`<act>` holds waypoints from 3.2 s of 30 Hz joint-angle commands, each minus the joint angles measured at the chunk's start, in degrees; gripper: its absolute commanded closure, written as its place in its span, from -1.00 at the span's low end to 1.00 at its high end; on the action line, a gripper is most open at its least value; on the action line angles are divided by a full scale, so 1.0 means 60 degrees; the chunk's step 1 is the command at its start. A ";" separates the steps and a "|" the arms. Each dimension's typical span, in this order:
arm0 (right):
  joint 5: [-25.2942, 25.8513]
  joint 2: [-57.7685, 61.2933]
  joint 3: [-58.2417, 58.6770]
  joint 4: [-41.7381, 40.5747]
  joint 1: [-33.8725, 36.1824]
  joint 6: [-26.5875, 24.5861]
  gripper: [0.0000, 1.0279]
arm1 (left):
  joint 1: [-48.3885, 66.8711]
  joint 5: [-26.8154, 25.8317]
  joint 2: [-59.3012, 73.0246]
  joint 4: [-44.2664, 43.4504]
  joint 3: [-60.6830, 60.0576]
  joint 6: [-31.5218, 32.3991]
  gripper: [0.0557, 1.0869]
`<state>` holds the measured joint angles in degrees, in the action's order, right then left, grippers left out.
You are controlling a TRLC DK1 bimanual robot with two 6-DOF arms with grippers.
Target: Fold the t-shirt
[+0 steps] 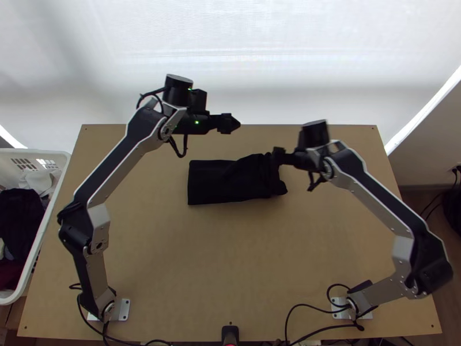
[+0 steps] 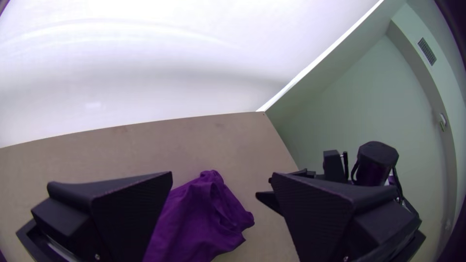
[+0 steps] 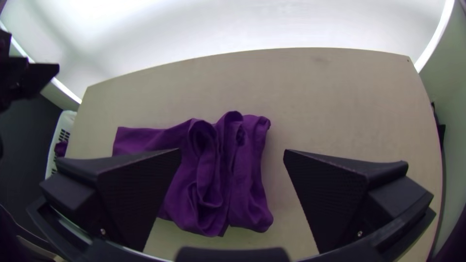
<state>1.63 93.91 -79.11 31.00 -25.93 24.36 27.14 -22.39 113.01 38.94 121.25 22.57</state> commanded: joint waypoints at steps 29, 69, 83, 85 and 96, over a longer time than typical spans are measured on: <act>0.1340 0.3626 -0.1449 0.1058 -0.0351 -0.0207 -0.93 | -0.0773 0.0026 -0.0935 0.0014 -0.0668 0.0091 -0.93; -0.2879 0.4036 -0.1742 -0.0084 0.2096 0.1536 0.94 | -0.0802 0.0026 -0.0906 -0.0059 -0.0697 0.0121 -0.93; -0.2058 0.3948 -0.2064 -0.0260 0.4732 0.1580 0.94 | -0.0860 0.0026 -0.0979 -0.0059 -0.0711 0.0091 -0.93; -0.1941 0.3846 -0.1976 -0.0275 0.5069 0.1580 0.94 | -0.0846 0.0026 -0.0993 -0.0074 -0.0711 0.0091 -0.93; -0.1194 0.3260 -0.1434 -0.0202 0.6578 0.1565 0.95 | -0.0846 0.0011 -0.0979 -0.0074 -0.0697 0.0091 -0.93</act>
<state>-7.31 116.86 -89.54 29.80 11.38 32.62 22.37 -22.39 109.43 38.89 117.73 22.55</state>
